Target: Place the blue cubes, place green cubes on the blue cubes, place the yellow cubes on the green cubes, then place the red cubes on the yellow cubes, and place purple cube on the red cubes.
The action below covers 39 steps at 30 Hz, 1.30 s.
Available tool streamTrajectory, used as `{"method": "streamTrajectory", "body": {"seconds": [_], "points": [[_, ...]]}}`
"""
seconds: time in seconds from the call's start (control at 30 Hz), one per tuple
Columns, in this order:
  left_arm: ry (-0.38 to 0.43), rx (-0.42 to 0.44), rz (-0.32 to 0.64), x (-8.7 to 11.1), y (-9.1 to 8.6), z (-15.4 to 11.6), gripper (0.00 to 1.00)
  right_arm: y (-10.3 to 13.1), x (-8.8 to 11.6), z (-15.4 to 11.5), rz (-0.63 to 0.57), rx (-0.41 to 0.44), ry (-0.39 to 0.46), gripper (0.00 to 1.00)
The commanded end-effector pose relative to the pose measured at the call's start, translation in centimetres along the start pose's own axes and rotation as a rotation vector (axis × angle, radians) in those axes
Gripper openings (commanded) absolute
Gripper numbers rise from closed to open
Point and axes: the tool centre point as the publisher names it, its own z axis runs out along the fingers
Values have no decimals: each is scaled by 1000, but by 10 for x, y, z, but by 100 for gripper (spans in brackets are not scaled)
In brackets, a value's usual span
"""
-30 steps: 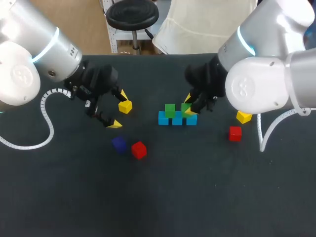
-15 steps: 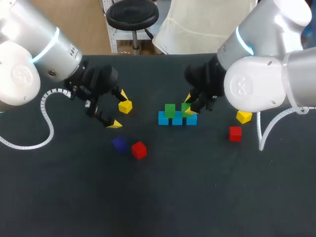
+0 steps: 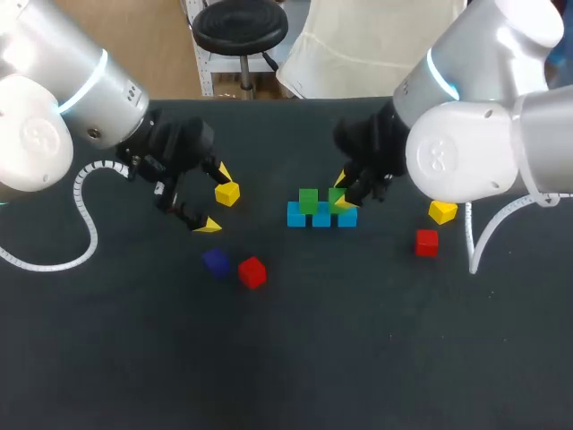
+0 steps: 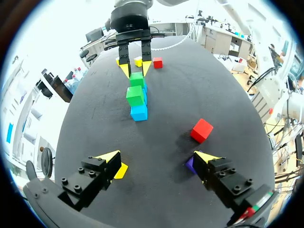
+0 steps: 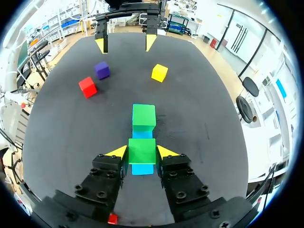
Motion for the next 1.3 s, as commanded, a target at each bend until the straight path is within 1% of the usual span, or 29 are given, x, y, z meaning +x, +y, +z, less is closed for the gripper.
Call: {"method": "streamTrajectory", "body": {"seconds": [0.03, 0.77, 0.8, 0.87, 0.93, 1.0, 1.2, 1.3], "points": [[-3, -2, 3, 1, 0, 0, 100, -3, 0, 1, 0, -7, -4, 0], [-3, -2, 3, 1, 0, 0, 100, -2, 0, 3, 0, -19, -9, 0], [-3, -2, 3, 1, 0, 0, 100, -2, 0, 3, 1, -19, -9, 2], [-3, -2, 3, 1, 0, 0, 100, -2, 1, 3, 1, -20, -9, 9], [-3, -2, 3, 1, 0, 0, 100, -2, 1, 3, 2, -20, -9, 13], [-3, -2, 3, 1, 0, 0, 100, -2, 1, 3, 2, -20, -10, 16], [-3, -2, 3, 1, 0, 0, 100, -3, 1, 4, 3, -22, -10, 21], [-3, -2, 3, 1, 0, 0, 100, -3, 1, 4, 5, -24, -12, 27]]}}
